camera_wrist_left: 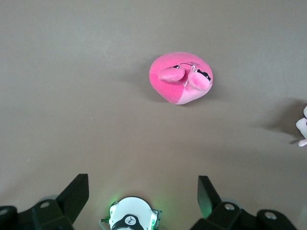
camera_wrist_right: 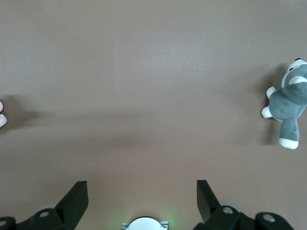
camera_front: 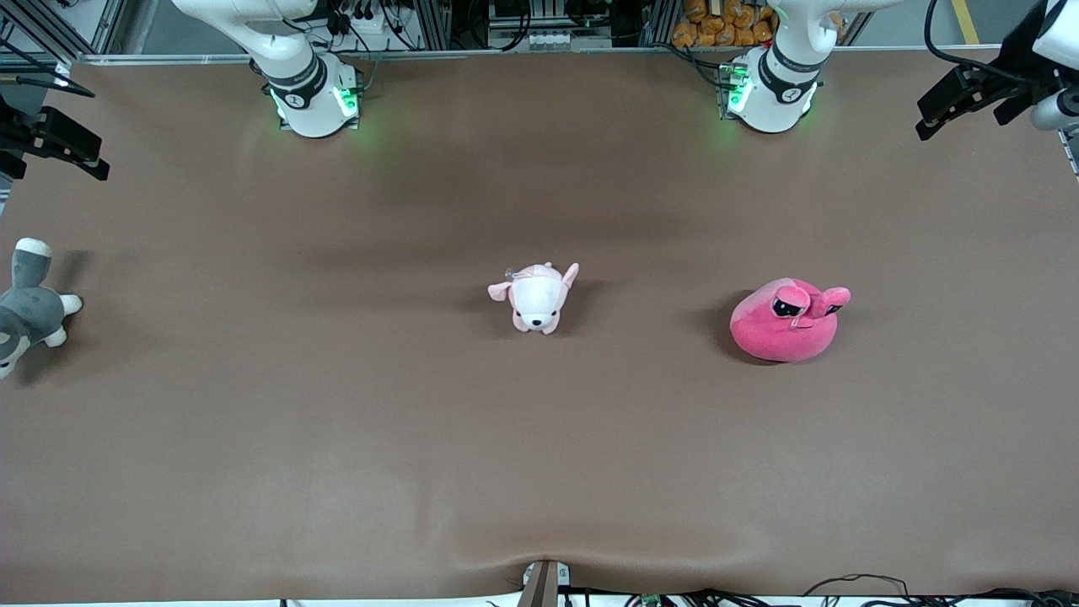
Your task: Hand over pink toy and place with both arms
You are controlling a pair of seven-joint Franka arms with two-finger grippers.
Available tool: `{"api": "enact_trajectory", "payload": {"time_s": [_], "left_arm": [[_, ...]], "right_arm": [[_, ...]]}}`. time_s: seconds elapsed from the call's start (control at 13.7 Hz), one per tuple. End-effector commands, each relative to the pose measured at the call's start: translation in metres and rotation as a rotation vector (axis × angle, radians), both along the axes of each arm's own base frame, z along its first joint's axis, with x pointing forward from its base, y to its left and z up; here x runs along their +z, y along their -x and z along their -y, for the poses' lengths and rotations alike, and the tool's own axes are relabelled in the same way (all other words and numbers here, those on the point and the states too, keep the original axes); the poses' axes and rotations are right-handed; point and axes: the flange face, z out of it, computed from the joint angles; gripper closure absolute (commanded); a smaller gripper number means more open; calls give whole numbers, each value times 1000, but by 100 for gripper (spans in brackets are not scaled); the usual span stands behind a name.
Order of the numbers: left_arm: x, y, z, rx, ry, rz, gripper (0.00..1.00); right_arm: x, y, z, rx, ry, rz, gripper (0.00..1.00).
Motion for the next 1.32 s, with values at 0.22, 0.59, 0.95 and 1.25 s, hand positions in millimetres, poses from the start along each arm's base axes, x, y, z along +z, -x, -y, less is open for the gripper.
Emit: {"api": "enact_trajectory", "payload": {"time_s": [0.22,0.59,0.95,1.25], "left_arm": [[7,1,-2,-51,5,-26,0],[7,8,0,-51,-3,-65,0],[3,6,1,-45,-5,-58,0],[2,7,2,-47,-5,-57,0]], "right_arm": [[8,0,8,0,15,21,0],[7,-4,15,-17,1,41,0],[6,-4,13,-14,1,35,0],[6,-4,15,-18,0,35,0]]}}
